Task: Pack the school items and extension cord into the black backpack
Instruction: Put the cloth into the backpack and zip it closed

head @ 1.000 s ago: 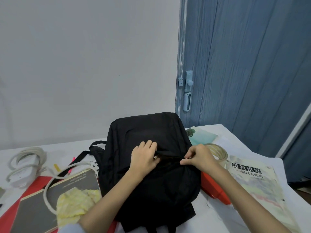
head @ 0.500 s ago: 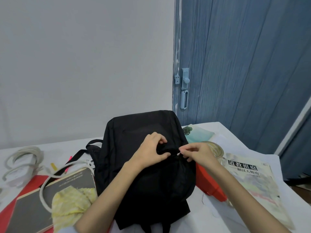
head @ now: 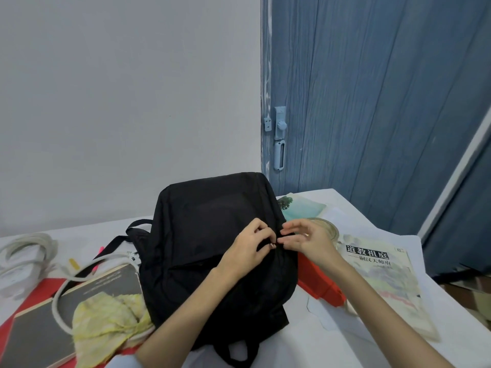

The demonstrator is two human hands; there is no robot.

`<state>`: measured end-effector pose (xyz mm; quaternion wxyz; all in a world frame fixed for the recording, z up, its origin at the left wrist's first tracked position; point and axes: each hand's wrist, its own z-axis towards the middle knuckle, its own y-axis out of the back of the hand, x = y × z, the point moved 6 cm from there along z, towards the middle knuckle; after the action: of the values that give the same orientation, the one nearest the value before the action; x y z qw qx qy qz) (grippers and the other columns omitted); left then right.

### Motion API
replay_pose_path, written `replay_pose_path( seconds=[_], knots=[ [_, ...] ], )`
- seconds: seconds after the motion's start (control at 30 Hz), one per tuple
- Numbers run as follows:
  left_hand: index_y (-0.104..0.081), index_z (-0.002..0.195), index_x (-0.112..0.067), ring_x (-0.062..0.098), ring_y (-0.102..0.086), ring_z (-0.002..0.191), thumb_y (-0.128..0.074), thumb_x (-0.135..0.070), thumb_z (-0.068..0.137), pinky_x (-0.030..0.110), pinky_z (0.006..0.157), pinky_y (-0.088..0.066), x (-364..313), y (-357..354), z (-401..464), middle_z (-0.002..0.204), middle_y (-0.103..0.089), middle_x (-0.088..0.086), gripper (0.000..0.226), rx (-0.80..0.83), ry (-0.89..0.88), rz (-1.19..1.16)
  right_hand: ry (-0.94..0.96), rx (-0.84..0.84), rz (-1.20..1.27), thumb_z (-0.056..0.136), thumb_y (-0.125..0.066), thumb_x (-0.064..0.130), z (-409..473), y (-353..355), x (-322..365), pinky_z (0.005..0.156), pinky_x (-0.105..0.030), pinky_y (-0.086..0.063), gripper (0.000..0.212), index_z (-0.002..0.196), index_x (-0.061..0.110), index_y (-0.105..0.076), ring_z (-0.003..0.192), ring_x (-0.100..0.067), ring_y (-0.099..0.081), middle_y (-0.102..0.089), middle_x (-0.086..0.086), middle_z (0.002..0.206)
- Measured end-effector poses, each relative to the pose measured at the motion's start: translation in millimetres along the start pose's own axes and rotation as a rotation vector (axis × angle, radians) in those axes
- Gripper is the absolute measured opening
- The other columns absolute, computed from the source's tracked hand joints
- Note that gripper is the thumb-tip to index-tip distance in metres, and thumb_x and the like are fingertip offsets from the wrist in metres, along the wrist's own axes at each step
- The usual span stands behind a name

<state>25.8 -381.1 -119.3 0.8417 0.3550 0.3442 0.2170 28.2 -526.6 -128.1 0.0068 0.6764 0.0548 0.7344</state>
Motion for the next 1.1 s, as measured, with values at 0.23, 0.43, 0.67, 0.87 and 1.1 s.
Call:
replay_pose_path(
  seconds=[0.23, 0.43, 0.67, 0.87, 1.1],
  knots=[
    [-0.055, 0.085, -0.015, 0.017, -0.057, 0.071, -0.046, -0.023, 0.083, 0.028, 0.064, -0.050, 2.7, 8.7, -10.5, 0.097, -0.047, -0.003, 0.012, 0.013, -0.136, 0.090, 0.296, 0.106, -0.689, 0.076, -0.069, -0.001, 3.5, -31.2, -1.6, 0.072, -0.006, -0.037, 0.033, 0.106, 0.012, -0.068, 0.080, -0.012, -0.055, -0.063, -0.002, 0.097],
    [-0.043, 0.081, -0.018, 0.020, -0.052, 0.064, -0.049, -0.017, 0.084, 0.030, 0.050, -0.048, 4.2, 20.6, -20.5, 0.092, -0.044, -0.001, 0.007, -0.045, -0.206, 0.286, 0.455, 0.061, -0.830, 0.079, -0.061, -0.004, 6.3, -37.1, 0.2, 0.077, -0.022, -0.039, 0.015, 0.090, 0.006, -0.064, 0.084, -0.018, -0.054, -0.059, -0.002, 0.088],
    [-0.043, 0.072, -0.024, 0.014, -0.044, 0.076, -0.057, -0.031, 0.079, 0.025, 0.065, -0.031, 44.6, 79.8, -59.4, 0.085, -0.052, -0.001, 0.017, -0.105, -0.157, 0.503, 0.458, -0.023, -0.749, 0.071, -0.064, -0.012, 13.0, -24.1, -9.5, 0.066, -0.008, -0.034, 0.022, 0.079, 0.009, -0.060, 0.073, 0.007, -0.048, -0.054, 0.004, 0.075],
    [-0.043, 0.077, -0.027, 0.013, -0.042, 0.084, -0.054, -0.044, 0.073, 0.032, 0.068, -0.031, 91.1, 155.2, -128.8, 0.091, -0.042, -0.013, 0.020, -0.253, 0.092, 0.571, 0.462, -0.040, -0.763, 0.072, -0.065, -0.010, 16.4, -25.9, -17.0, 0.062, -0.013, -0.032, 0.026, 0.078, 0.015, -0.059, 0.072, 0.008, -0.049, -0.051, 0.013, 0.072],
    [-0.053, 0.072, -0.029, 0.012, -0.045, 0.086, -0.055, -0.042, 0.074, 0.033, 0.071, -0.035, 111.0, 178.4, -151.6, 0.090, -0.055, -0.005, 0.014, -0.283, 0.282, 0.487, 0.367, 0.047, -0.731, 0.073, -0.060, -0.010, 15.4, -53.4, -12.4, 0.068, -0.019, -0.038, 0.038, 0.074, 0.027, -0.055, 0.068, 0.000, -0.049, -0.052, 0.006, 0.074]
  ],
)
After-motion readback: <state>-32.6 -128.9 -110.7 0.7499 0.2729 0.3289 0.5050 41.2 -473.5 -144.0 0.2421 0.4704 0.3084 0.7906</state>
